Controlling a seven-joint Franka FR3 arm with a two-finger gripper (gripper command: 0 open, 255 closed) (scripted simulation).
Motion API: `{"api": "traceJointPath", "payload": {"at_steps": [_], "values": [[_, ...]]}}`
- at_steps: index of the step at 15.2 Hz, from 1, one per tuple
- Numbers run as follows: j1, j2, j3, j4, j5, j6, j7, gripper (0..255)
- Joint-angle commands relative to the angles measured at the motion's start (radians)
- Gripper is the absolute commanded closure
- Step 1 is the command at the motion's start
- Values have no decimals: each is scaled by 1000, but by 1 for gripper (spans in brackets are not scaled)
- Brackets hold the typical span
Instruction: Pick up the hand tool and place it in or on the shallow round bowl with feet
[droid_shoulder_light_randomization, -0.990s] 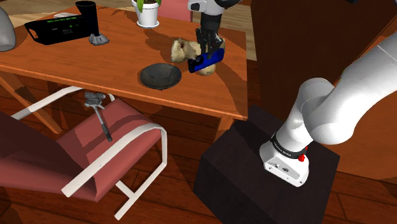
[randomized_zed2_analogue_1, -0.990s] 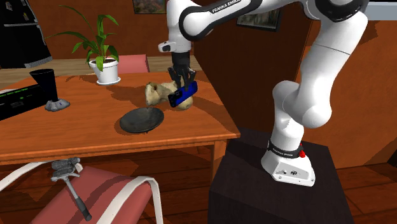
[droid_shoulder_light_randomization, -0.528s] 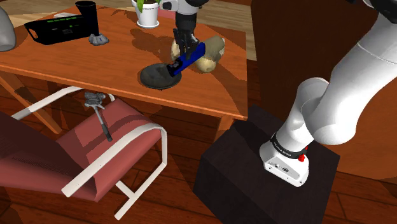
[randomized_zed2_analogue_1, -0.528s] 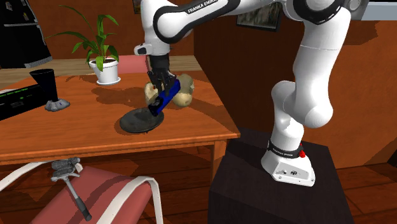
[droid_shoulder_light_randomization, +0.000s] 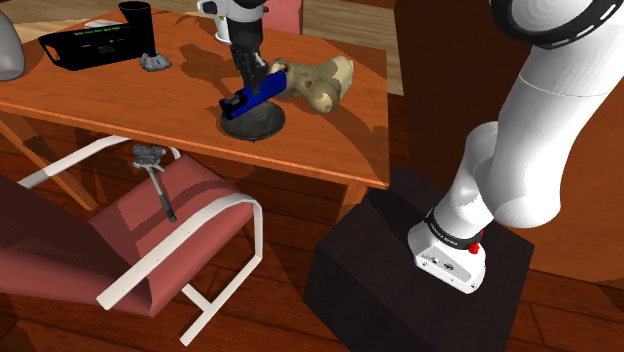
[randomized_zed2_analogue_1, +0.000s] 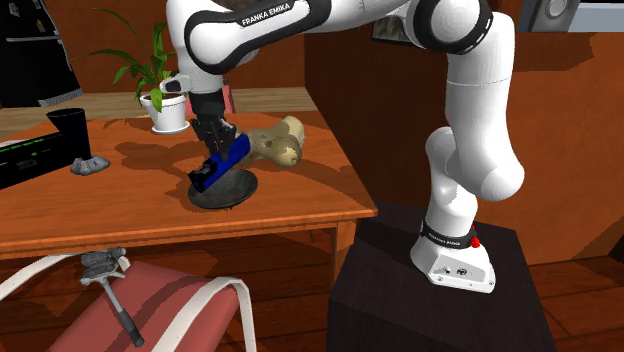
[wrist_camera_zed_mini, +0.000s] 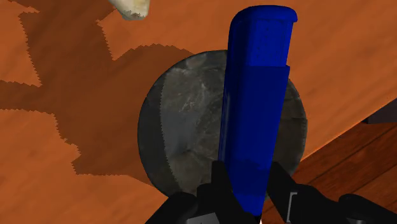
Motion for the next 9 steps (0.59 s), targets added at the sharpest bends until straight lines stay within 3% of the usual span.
{"api": "traceJointPath", "payload": {"at_steps": [1, 9], "values": [[1, 20, 2, 11, 6, 9, 3, 255], [0, 43, 5, -67, 13, 109, -1, 255]]}}
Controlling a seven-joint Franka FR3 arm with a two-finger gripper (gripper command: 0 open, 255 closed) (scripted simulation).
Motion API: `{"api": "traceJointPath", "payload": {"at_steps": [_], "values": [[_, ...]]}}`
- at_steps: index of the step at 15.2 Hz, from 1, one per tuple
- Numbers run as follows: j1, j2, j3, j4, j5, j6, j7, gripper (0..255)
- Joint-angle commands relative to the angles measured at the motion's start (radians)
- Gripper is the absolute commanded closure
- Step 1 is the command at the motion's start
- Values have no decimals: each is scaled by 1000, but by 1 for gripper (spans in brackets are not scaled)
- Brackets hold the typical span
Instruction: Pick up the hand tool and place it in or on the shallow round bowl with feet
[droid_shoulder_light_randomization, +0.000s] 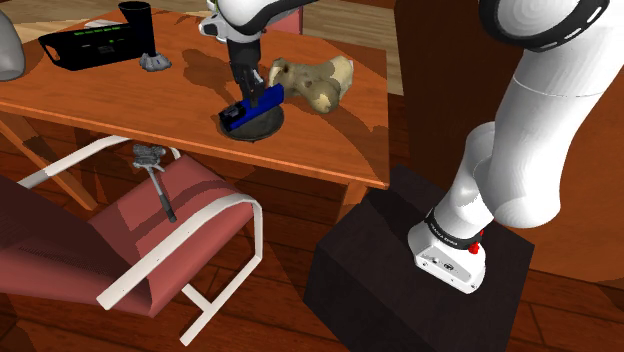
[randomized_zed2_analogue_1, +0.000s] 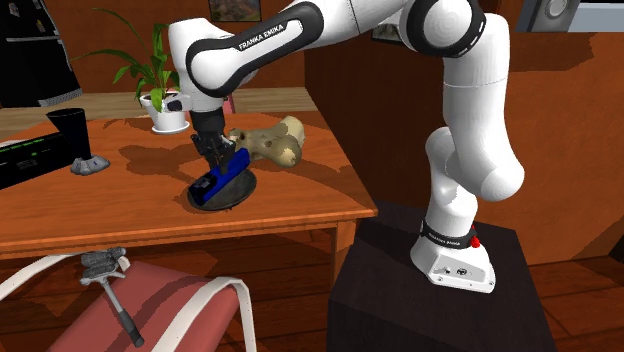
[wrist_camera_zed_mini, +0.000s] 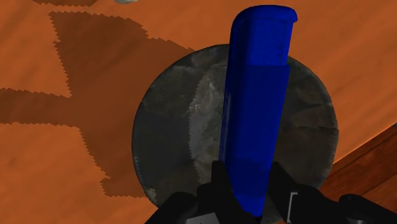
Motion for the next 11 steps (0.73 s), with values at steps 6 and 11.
{"api": "traceJointPath", "payload": {"at_steps": [6, 11], "values": [[0, 18, 2, -42, 6, 56, -3, 255], [0, 18, 2, -42, 6, 56, -3, 255]]}}
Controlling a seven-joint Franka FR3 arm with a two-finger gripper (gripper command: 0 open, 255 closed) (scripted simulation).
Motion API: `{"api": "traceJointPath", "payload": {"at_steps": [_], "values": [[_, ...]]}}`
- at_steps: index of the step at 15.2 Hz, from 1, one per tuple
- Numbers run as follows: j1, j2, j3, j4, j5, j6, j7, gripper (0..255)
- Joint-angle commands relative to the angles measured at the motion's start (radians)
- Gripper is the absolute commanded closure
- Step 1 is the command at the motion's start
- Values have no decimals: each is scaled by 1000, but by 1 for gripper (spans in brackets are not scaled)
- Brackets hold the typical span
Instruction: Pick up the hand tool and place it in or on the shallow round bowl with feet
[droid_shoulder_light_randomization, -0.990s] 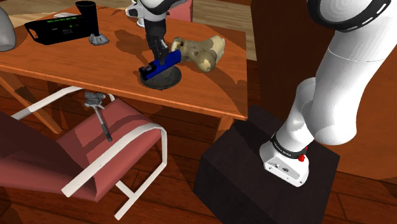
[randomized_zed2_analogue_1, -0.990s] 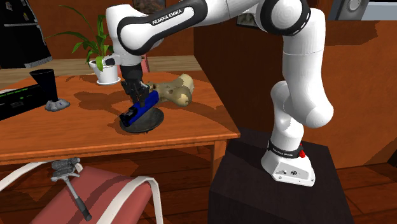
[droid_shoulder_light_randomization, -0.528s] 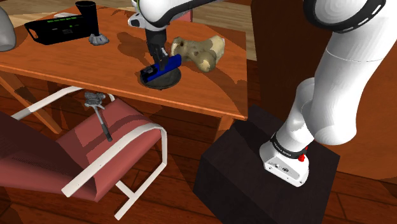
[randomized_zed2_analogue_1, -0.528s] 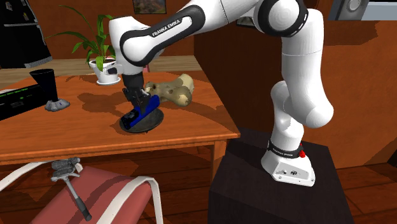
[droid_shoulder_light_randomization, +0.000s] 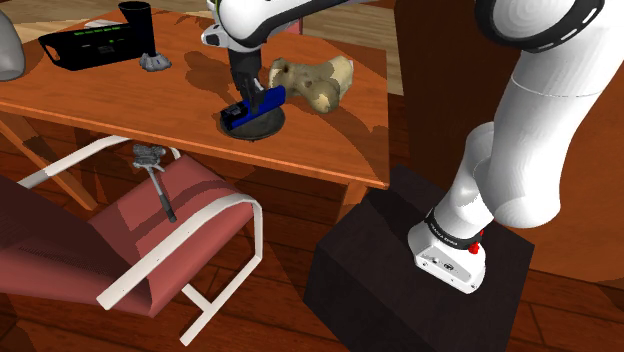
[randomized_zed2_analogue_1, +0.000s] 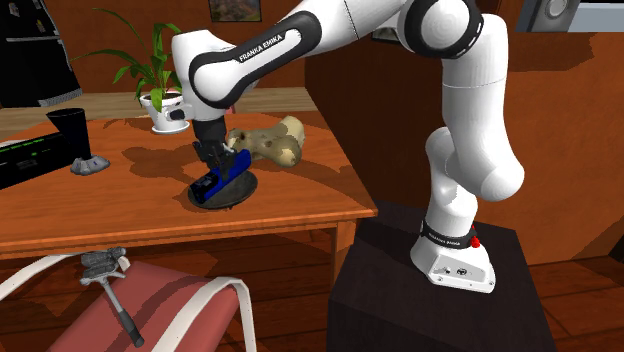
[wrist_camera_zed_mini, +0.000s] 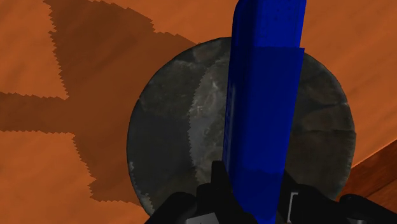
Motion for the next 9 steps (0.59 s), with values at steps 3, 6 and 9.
{"api": "traceJointPath", "payload": {"at_steps": [3, 6, 9], "values": [[0, 8, 1, -3, 1, 2, -1, 0], [1, 5, 1, -4, 0, 1, 1, 0], [3, -21, -1, 64, -9, -92, 7, 0]]}}
